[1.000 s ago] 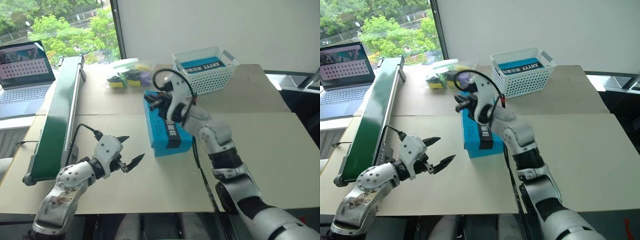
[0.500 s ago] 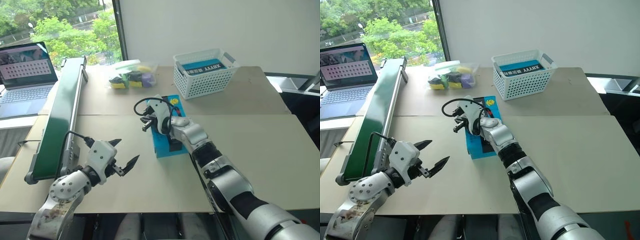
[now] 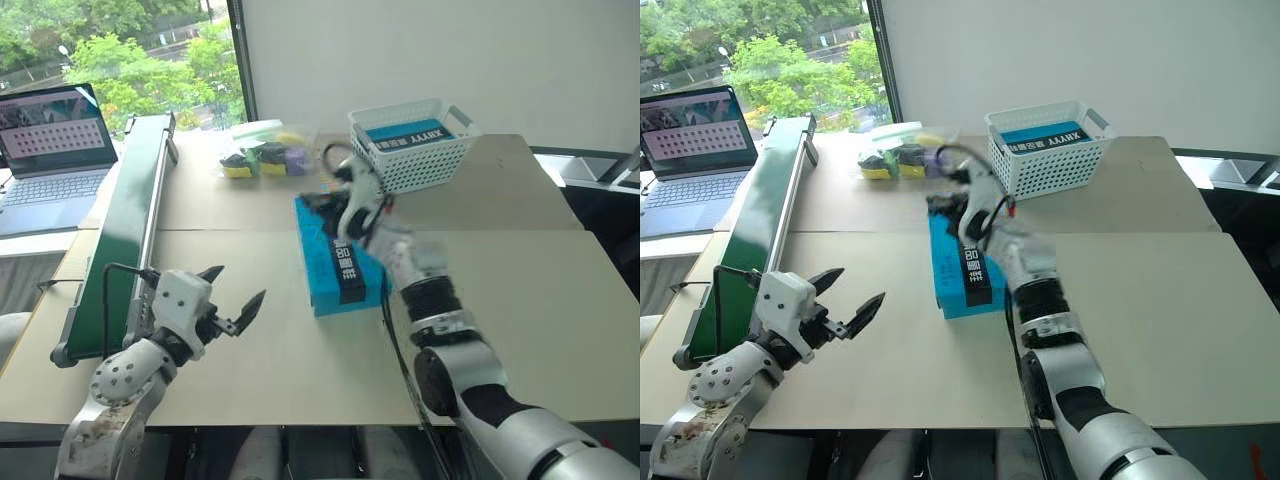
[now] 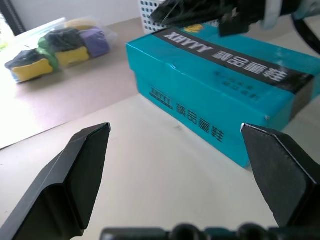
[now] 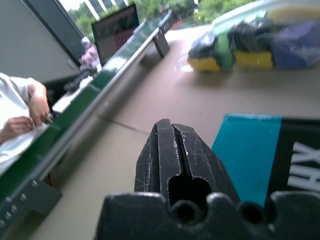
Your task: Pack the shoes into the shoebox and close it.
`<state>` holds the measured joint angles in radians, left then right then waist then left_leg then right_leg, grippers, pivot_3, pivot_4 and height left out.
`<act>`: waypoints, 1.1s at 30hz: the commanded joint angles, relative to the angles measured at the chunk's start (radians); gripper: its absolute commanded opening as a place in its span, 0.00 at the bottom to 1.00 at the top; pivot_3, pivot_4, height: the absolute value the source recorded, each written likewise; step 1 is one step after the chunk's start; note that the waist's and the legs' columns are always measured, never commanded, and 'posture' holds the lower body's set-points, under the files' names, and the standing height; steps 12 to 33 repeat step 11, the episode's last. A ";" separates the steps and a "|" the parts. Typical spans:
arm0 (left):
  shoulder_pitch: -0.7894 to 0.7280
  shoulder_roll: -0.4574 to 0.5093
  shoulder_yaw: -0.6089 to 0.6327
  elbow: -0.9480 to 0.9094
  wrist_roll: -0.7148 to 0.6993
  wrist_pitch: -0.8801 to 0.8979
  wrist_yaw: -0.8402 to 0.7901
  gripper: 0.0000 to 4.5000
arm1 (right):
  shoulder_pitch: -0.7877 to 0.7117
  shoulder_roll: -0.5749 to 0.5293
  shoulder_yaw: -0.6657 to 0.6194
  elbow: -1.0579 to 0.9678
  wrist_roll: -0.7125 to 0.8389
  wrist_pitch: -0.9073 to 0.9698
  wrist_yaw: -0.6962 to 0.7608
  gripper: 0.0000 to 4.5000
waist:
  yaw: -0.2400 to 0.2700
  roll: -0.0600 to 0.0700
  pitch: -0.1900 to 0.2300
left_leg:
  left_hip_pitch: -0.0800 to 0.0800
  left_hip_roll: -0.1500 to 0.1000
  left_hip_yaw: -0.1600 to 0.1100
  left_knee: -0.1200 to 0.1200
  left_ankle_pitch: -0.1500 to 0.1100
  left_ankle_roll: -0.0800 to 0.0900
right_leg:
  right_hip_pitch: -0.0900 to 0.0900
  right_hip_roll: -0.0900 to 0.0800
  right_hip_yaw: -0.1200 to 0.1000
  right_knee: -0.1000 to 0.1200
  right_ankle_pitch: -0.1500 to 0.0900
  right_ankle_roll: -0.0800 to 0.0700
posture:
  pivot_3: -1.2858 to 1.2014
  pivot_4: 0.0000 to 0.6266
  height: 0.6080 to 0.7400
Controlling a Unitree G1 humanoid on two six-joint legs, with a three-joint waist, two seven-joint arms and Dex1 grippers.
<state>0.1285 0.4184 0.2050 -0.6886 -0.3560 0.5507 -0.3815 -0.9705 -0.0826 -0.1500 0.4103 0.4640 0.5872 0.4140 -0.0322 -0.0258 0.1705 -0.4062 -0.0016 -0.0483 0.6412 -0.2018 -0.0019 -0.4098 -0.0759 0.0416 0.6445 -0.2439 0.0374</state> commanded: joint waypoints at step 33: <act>-0.125 -0.103 0.080 0.113 0.004 0.000 0.183 1.00 | 0.209 -0.268 0.136 -0.221 -0.282 -0.033 -0.096 0.00 | -0.017 0.000 0.000 | 0.001 0.000 0.007 0.000 0.000 0.000 | 0.000 0.001 0.003 0.001 0.000 0.000 | 0.52 0.24 0.99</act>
